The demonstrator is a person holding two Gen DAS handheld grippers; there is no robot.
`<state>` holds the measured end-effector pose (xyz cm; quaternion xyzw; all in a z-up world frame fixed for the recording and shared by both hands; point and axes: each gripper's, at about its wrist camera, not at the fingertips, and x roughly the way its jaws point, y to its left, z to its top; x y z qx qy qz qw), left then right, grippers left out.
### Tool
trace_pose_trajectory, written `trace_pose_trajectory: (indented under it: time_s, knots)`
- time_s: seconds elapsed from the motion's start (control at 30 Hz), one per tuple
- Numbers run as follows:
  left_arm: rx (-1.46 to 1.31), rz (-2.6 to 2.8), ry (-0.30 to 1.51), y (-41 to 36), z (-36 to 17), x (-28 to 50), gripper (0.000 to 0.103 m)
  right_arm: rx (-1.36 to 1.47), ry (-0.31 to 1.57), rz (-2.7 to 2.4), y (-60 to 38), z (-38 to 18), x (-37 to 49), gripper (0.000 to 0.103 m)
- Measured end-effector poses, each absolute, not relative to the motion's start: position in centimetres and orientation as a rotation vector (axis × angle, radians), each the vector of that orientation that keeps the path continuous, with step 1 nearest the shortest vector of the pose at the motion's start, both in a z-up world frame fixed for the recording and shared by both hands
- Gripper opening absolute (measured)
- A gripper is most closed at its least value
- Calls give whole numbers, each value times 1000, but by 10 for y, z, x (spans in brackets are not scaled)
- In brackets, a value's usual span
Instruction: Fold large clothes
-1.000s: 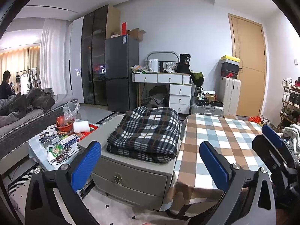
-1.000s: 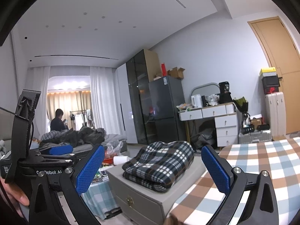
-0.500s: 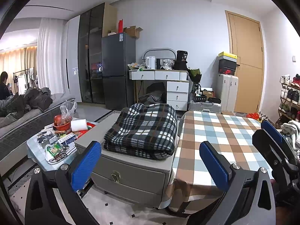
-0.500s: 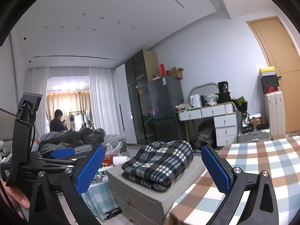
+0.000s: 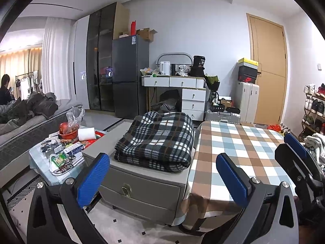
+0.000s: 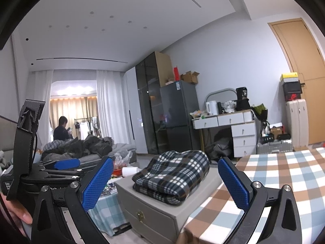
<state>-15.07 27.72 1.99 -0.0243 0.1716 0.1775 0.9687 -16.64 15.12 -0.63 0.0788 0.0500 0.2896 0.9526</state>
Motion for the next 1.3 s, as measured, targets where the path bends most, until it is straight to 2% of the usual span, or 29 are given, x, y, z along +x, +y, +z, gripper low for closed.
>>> trace_pose_trajectory:
  time_s: [1.3]
  knots:
    - [-49,342,361,276,13,-145,102,167,127,585,151,-4,-169,103]
